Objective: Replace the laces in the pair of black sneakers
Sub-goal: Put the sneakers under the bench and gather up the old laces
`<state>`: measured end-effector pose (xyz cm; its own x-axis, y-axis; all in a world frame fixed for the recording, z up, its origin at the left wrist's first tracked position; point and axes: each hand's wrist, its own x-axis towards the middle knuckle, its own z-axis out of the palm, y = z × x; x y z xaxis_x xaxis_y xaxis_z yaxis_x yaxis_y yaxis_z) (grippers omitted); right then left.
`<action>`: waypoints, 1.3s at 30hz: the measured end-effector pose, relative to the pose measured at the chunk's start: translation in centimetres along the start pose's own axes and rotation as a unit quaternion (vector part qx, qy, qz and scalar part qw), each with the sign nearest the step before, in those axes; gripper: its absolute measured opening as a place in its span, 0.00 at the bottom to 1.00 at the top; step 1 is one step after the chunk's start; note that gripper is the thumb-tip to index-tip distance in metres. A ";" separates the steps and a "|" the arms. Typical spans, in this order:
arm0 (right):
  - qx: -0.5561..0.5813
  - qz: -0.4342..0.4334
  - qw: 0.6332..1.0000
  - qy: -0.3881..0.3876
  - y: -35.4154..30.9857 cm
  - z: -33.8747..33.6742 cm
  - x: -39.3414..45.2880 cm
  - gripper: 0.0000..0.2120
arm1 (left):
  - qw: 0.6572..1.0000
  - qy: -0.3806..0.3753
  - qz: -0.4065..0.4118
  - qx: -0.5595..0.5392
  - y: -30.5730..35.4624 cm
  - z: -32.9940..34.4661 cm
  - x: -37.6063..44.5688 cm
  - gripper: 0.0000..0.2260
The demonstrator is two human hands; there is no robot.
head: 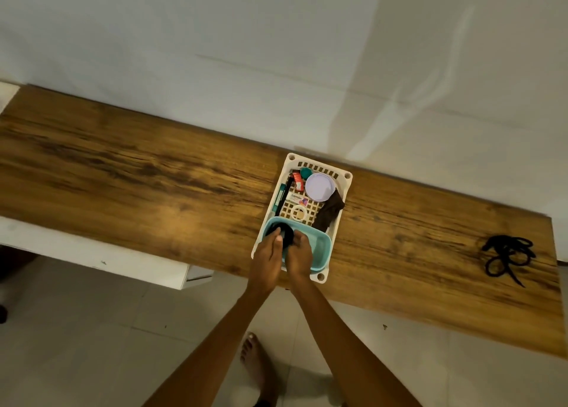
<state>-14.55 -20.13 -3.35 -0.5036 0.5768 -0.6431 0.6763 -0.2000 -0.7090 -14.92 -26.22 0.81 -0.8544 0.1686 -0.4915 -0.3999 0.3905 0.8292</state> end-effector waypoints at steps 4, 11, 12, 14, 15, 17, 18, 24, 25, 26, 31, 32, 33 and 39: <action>0.033 0.034 0.999 0.027 -1.2 -0.6 -0.1 0.13 | 0.996 -0.017 -0.067 -0.053 0.7 0.2 0.4 0.20; 0.054 -0.020 0.998 -0.007 -2.0 -7.0 -3.5 0.09 | 0.977 -0.047 -0.116 -0.175 4.7 3.7 -3.6 0.18; 0.059 -0.029 0.998 0.001 -2.1 -8.8 -3.8 0.09 | 0.978 -0.065 -0.110 -0.167 5.6 5.0 -4.2 0.18; 0.088 -0.028 0.996 0.016 -2.3 -12.0 -4.3 0.11 | 0.977 -0.089 -0.106 -0.160 7.3 7.5 -5.3 0.16; 0.110 -0.019 0.993 0.032 -2.3 -14.3 -4.3 0.11 | 0.978 -0.108 -0.097 -0.148 8.2 9.3 -5.9 0.16; 0.141 -0.018 0.988 0.057 -2.3 -18.8 -4.1 0.11 | 0.980 -0.154 -0.067 -0.104 9.5 13.0 -7.1 0.18; 0.152 -0.026 0.986 0.066 -2.2 -21.0 -3.8 0.10 | 0.979 -0.173 -0.063 -0.089 10.1 15.0 -7.6 0.17; 0.153 -0.031 0.975 0.159 1.0 -34.5 1.2 0.09 | 0.974 -0.225 -0.026 0.028 12.1 28.9 -9.4 0.12; 0.143 -0.026 0.973 0.176 2.0 -36.8 2.7 0.09 | 0.972 -0.230 -0.015 0.051 11.9 31.6 -9.6 0.11; 0.130 -0.030 0.973 0.189 2.7 -38.8 3.9 0.10 | 0.969 -0.238 -0.007 0.070 11.8 33.8 -9.4 0.11; -0.052 -0.003 0.974 0.220 6.7 -47.3 10.1 0.19 | 0.961 -0.240 -0.047 0.126 10.3 43.5 -7.8 0.12; -0.096 -0.005 0.970 0.223 7.6 -48.7 11.3 0.20 | 0.959 -0.241 -0.057 0.139 9.8 45.1 -7.4 0.12; -0.138 -0.016 0.965 0.223 8.2 -49.8 12.3 0.21 | 0.958 -0.239 -0.063 0.146 9.5 46.1 -7.0 0.12; -0.300 -0.077 0.939 0.149 10.8 -52.8 15.6 0.14 | 0.956 -0.227 -0.080 0.166 8.3 49.5 -6.1 0.12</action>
<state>13.33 28.52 -5.77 -0.5080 0.7758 -0.3743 0.8339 0.3343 -0.4391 3.39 20.79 -2.52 -0.5284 0.4296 -0.7323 -0.3210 0.6974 0.6408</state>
